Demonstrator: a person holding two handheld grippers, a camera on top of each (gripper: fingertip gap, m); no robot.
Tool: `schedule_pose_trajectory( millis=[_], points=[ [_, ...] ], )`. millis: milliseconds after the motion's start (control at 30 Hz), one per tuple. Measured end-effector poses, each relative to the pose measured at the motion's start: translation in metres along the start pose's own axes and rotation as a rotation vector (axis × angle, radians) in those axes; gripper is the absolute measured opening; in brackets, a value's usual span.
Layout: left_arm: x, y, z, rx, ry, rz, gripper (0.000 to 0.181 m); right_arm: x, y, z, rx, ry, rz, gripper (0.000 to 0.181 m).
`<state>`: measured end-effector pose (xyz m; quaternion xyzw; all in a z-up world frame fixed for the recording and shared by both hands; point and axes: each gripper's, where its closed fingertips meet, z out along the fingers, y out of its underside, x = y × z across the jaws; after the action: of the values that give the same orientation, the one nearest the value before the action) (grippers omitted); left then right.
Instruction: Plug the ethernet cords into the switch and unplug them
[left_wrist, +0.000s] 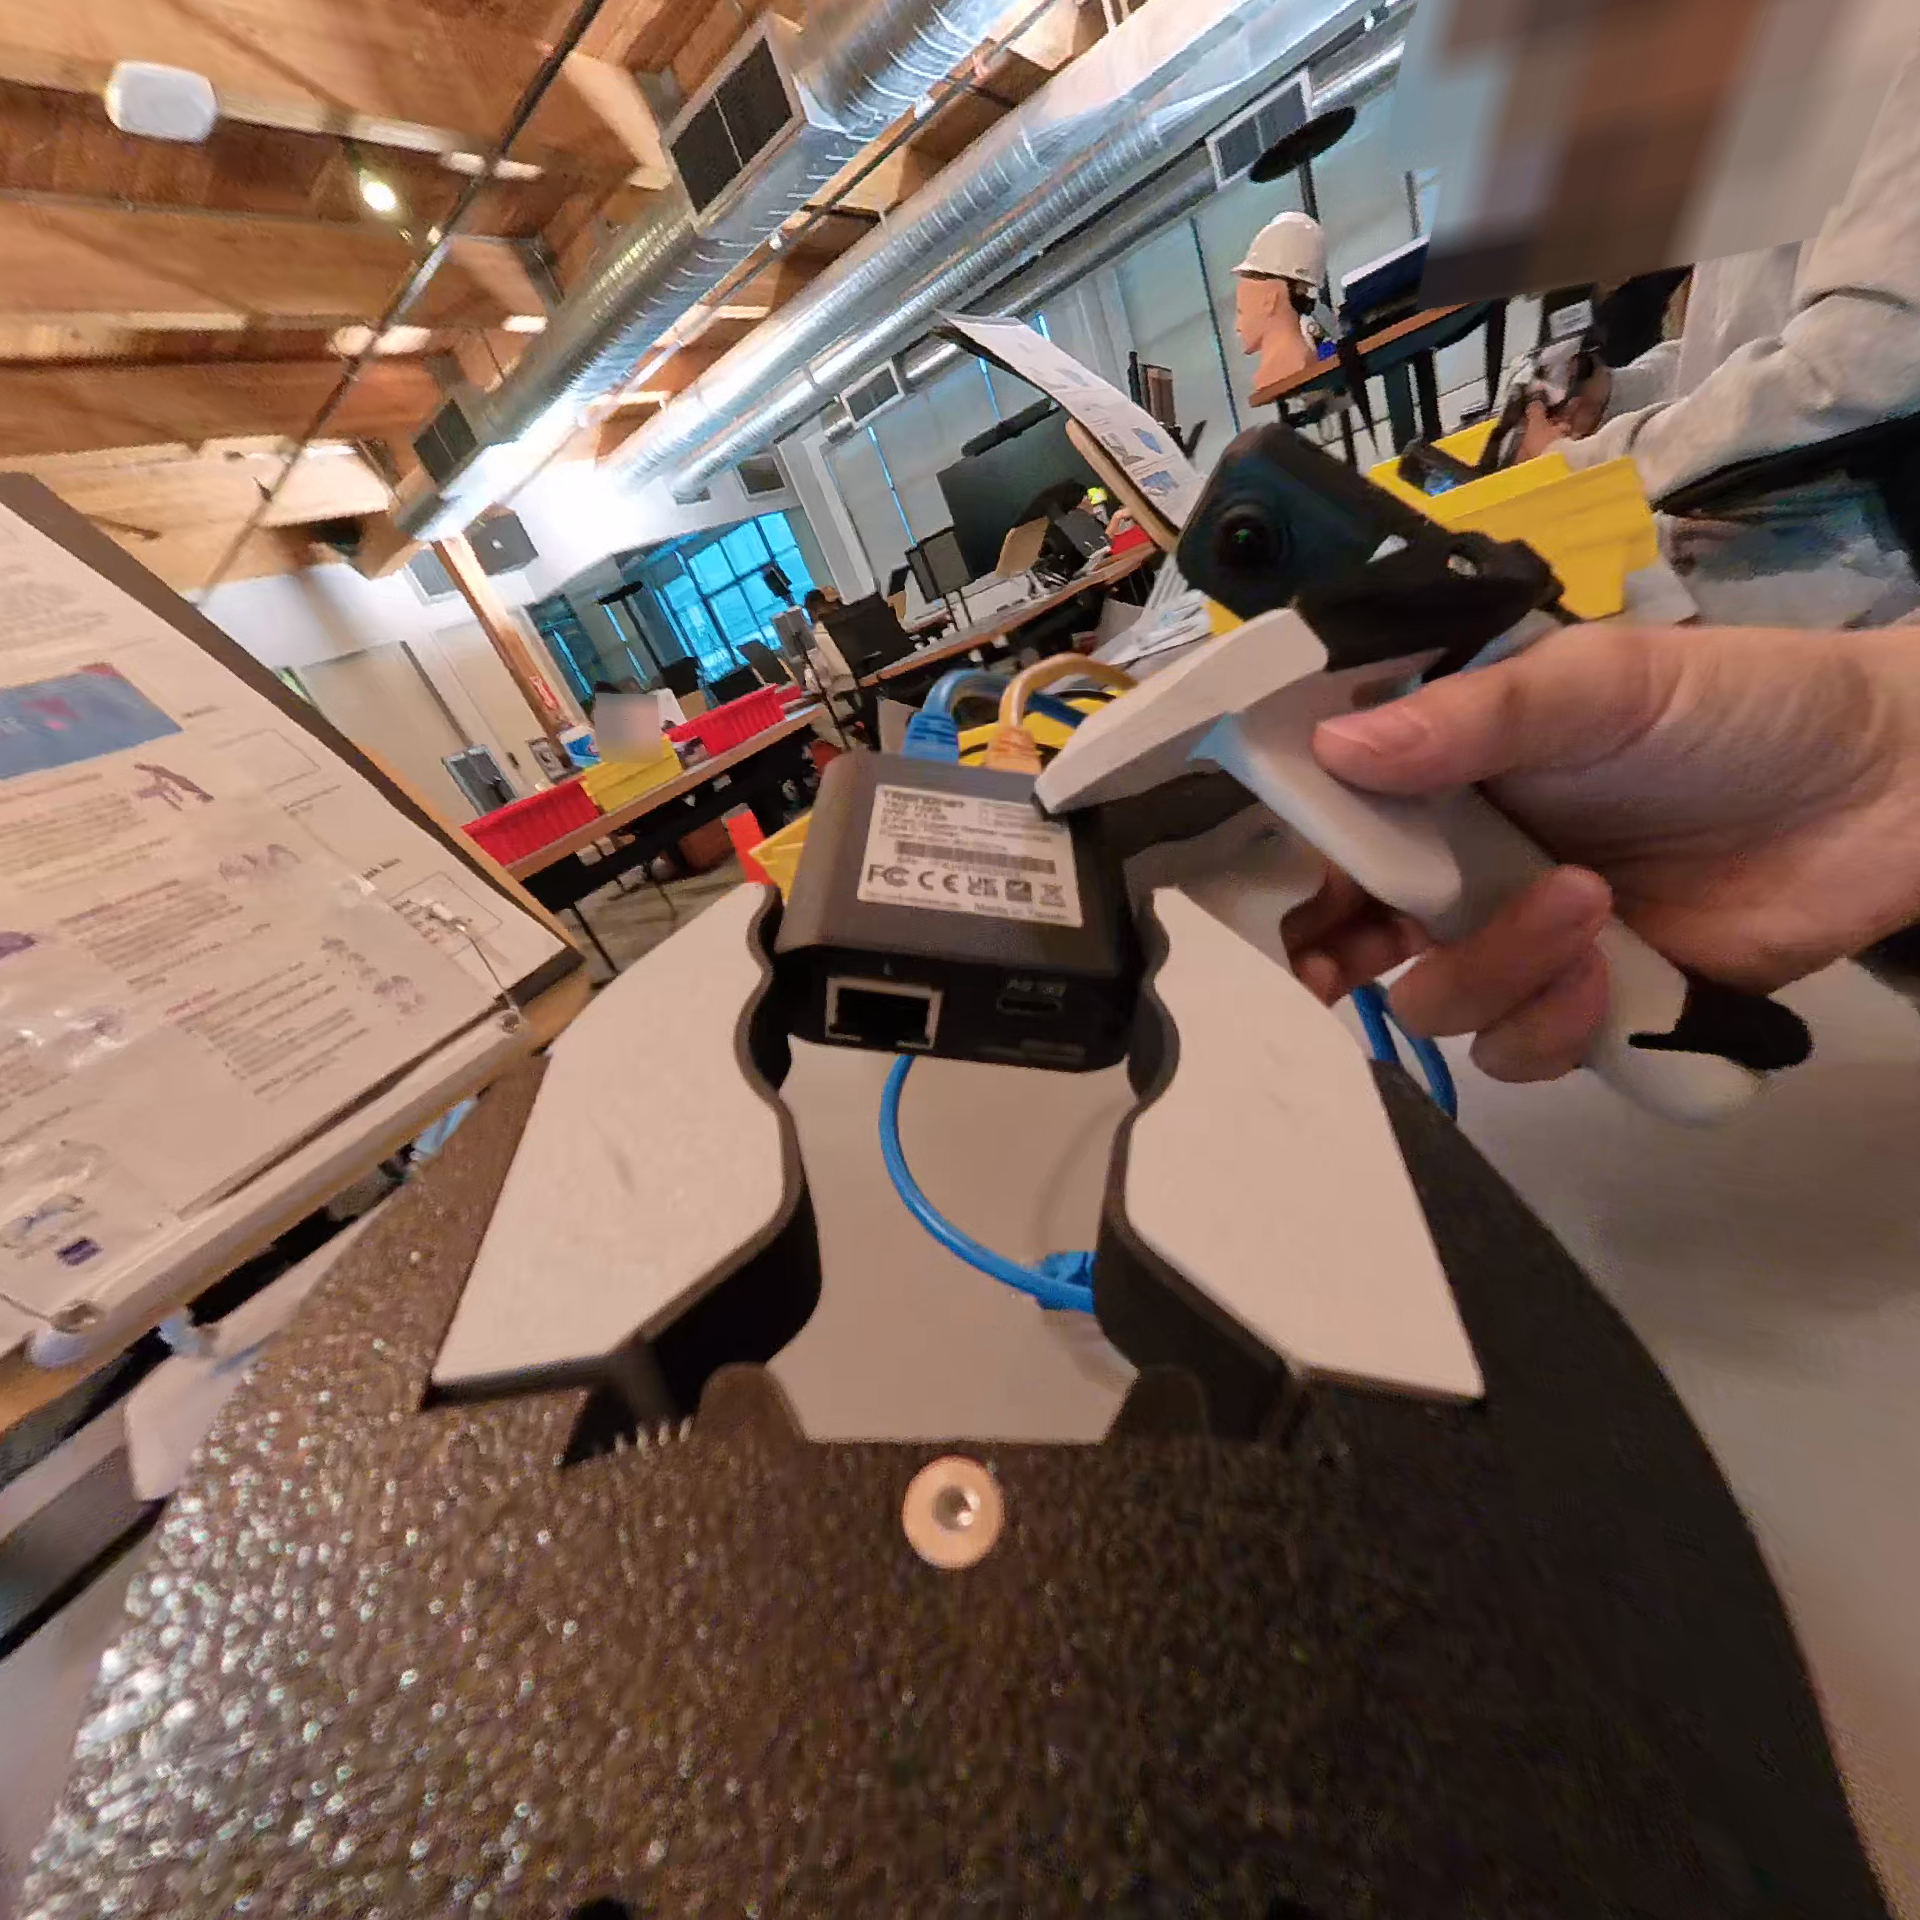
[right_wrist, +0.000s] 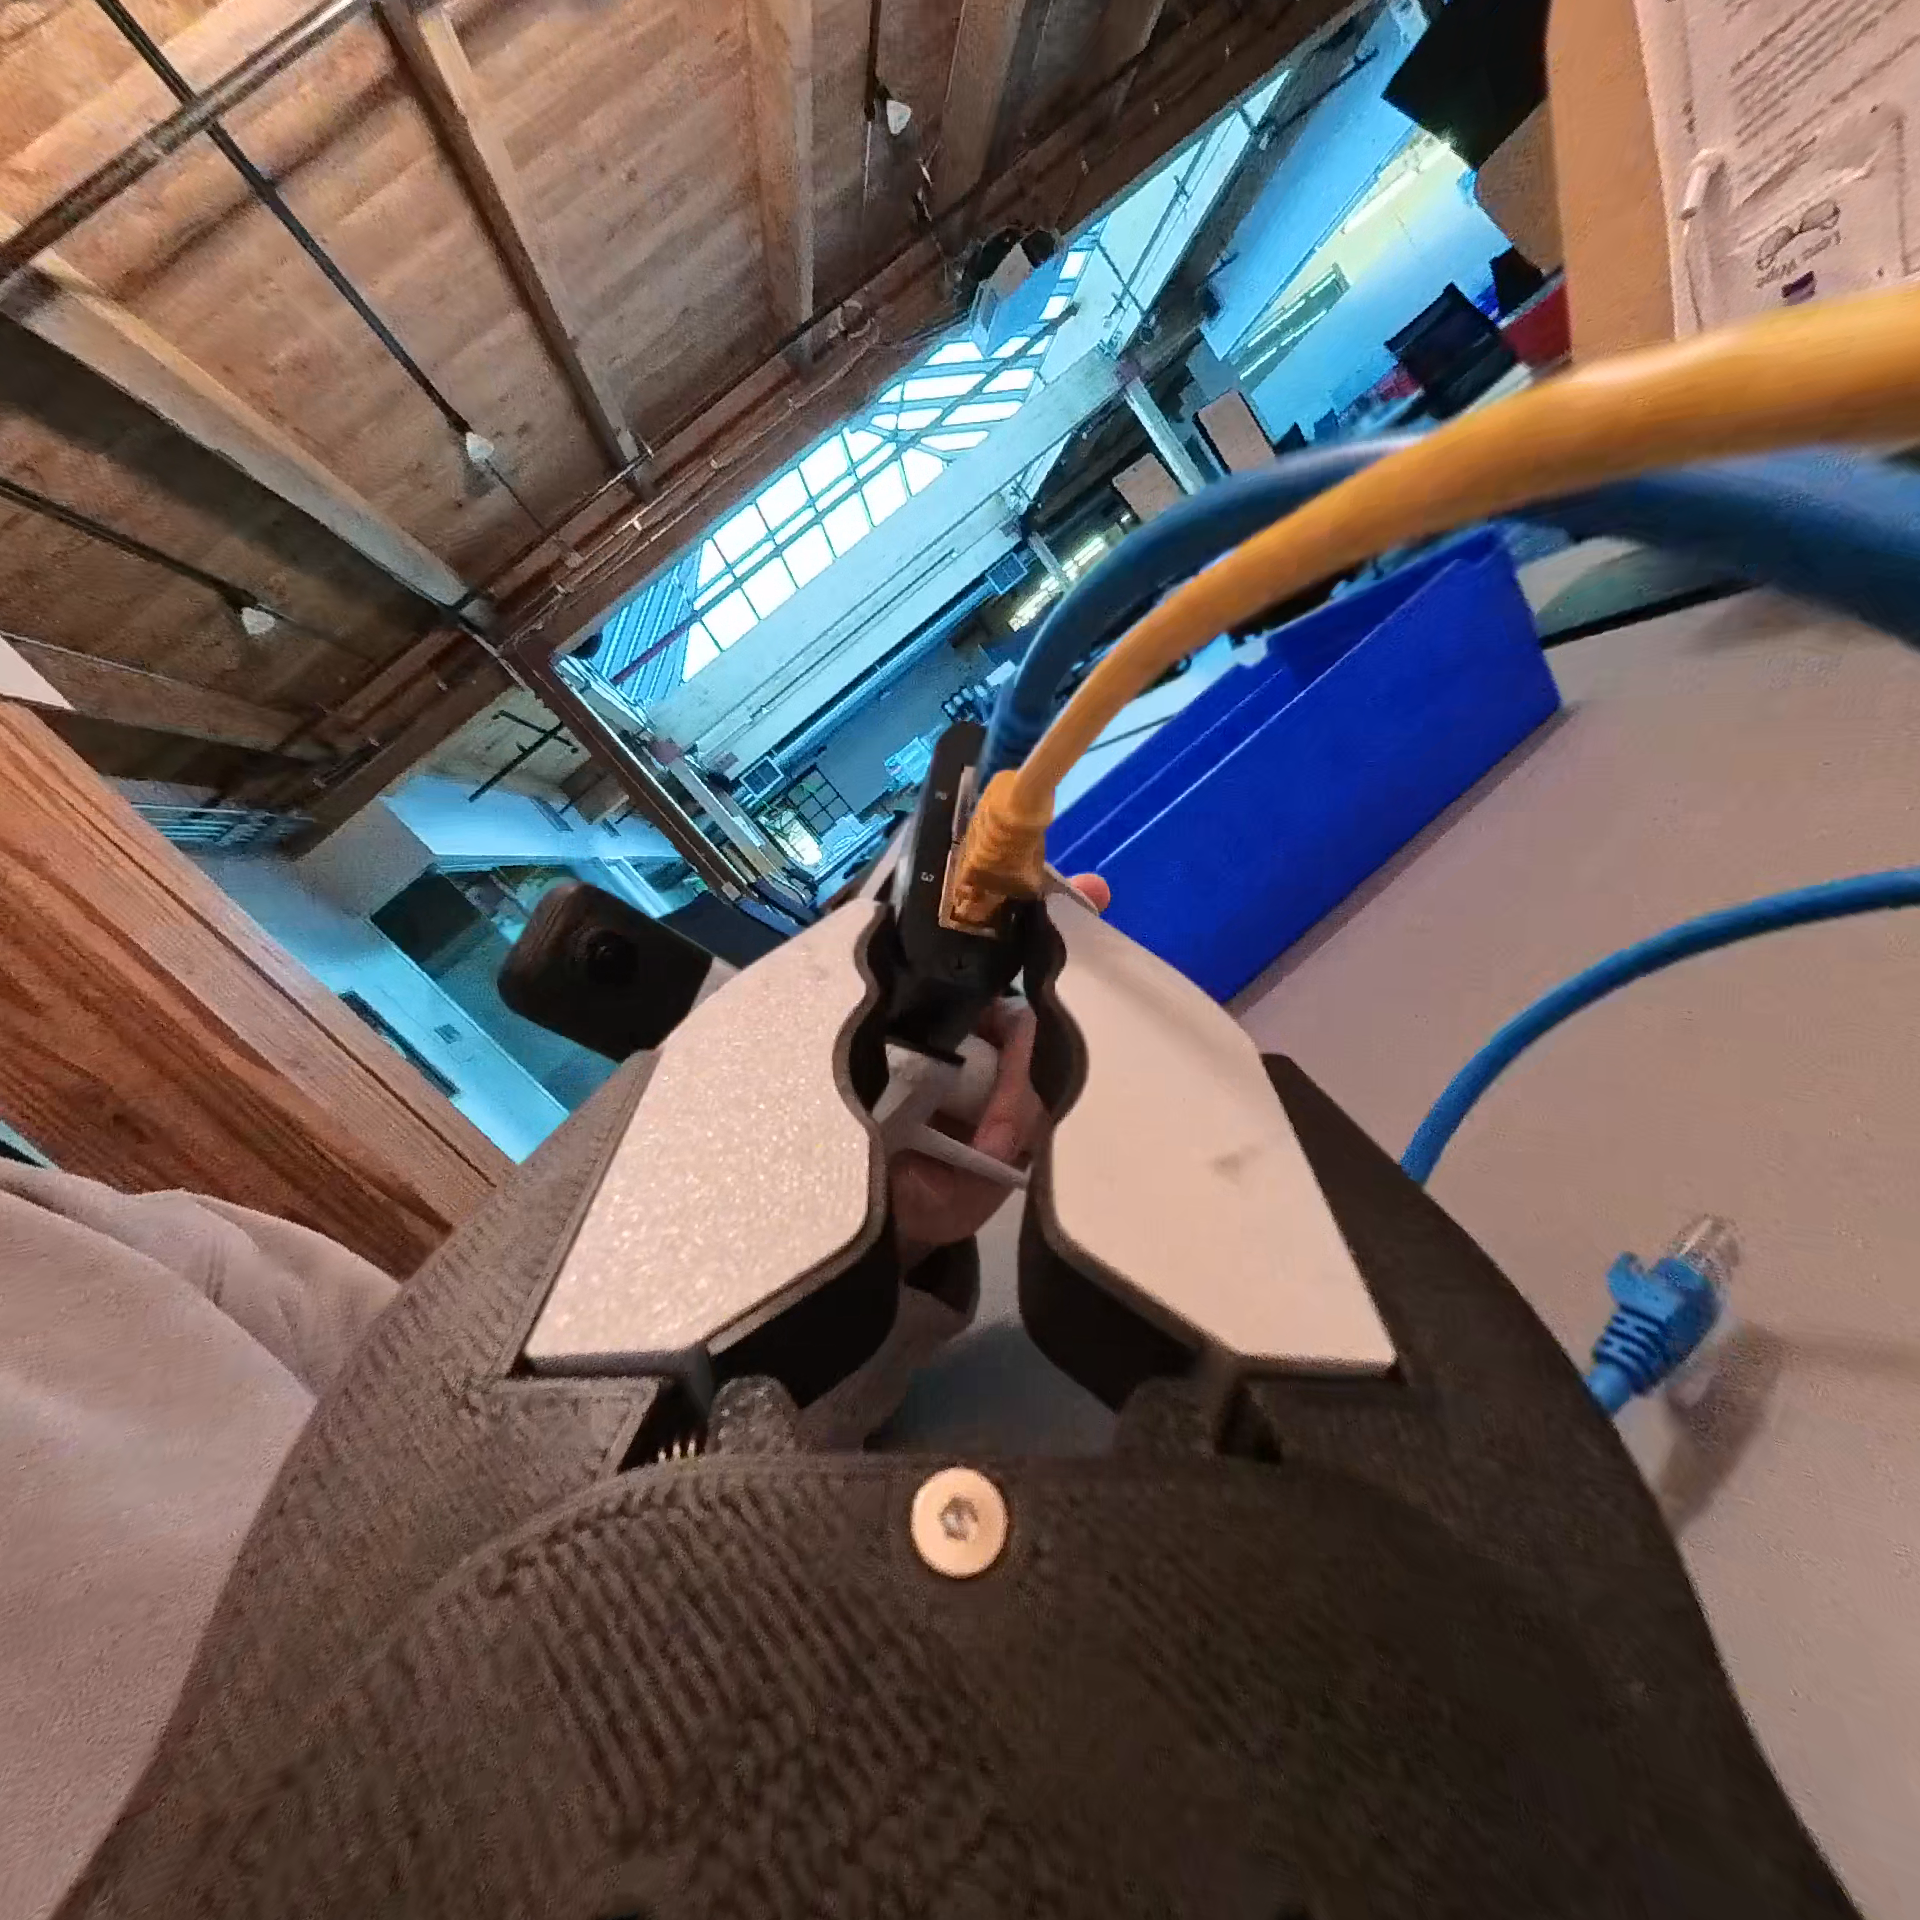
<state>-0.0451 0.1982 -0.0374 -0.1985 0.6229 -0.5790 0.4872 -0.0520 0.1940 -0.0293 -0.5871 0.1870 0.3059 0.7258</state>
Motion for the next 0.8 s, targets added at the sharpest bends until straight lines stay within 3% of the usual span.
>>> schedule_pose_trajectory(
  millis=[300, 500, 800],
  points=[
    [0.01, -0.002, -0.001, 0.031, 0.04, 0.075, 0.074, -0.008, 0.009, -0.005, -0.198, 0.072, -0.11, 0.024],
    [0.013, 0.001, 0.002, 0.002, 0.039, 0.088, 0.078, -0.01, 0.013, -0.001, -0.178, 0.07, -0.065, 0.024],
    [0.009, 0.002, 0.008, -0.02, -0.004, 0.049, 0.074, -0.009, 0.012, 0.0, -0.188, 0.113, -0.162, 0.025]
  ],
)
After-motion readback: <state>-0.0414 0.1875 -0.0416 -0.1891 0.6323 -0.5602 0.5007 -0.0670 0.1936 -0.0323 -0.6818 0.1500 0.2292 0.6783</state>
